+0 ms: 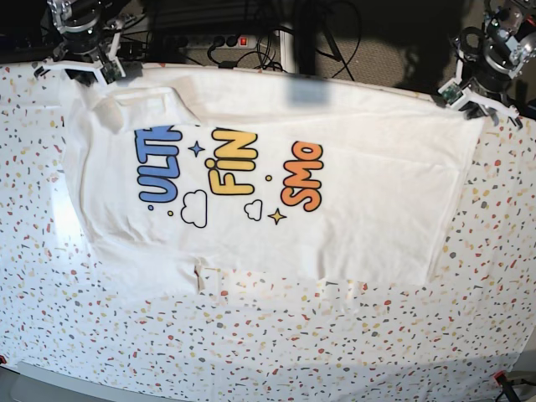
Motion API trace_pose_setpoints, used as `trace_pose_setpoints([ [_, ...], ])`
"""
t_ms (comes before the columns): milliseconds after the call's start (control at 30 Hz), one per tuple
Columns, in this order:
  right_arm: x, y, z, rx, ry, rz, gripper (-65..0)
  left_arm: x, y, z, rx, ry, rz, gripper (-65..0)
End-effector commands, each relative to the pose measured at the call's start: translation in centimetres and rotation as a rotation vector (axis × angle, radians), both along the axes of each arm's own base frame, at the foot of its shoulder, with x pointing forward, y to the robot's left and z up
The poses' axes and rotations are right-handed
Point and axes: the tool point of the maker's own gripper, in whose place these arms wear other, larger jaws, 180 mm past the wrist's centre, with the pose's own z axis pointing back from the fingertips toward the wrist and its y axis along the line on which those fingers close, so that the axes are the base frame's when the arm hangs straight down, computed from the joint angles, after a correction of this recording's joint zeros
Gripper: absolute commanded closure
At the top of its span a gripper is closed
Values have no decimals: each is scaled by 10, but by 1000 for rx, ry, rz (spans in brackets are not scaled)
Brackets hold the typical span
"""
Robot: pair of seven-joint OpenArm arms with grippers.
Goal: Fold the T-shirt properly
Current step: 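Release the shoulders and move both grippers to the shirt's hem corners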
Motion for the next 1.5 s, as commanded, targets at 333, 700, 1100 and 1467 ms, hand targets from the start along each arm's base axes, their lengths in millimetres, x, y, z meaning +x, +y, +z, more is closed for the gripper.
trace_pose_setpoints([
  [333, 33, 10, 53, 9, -164, 25, -270, 56, 71, 78, 217, -200, 217, -273],
  [700, 87, 17, 70, 354, -251, -115, -269, 140, 24, 123, -481, -346, 277, -260],
  [1100, 141, 14, 47, 497, -226, -143, -269, 243, 35, 85, -940, -194, 497, -260],
  [1467, 153, 11, 48, 487, -188, -172, -269, 307, 1, 36, -961, -14, 620, -260],
])
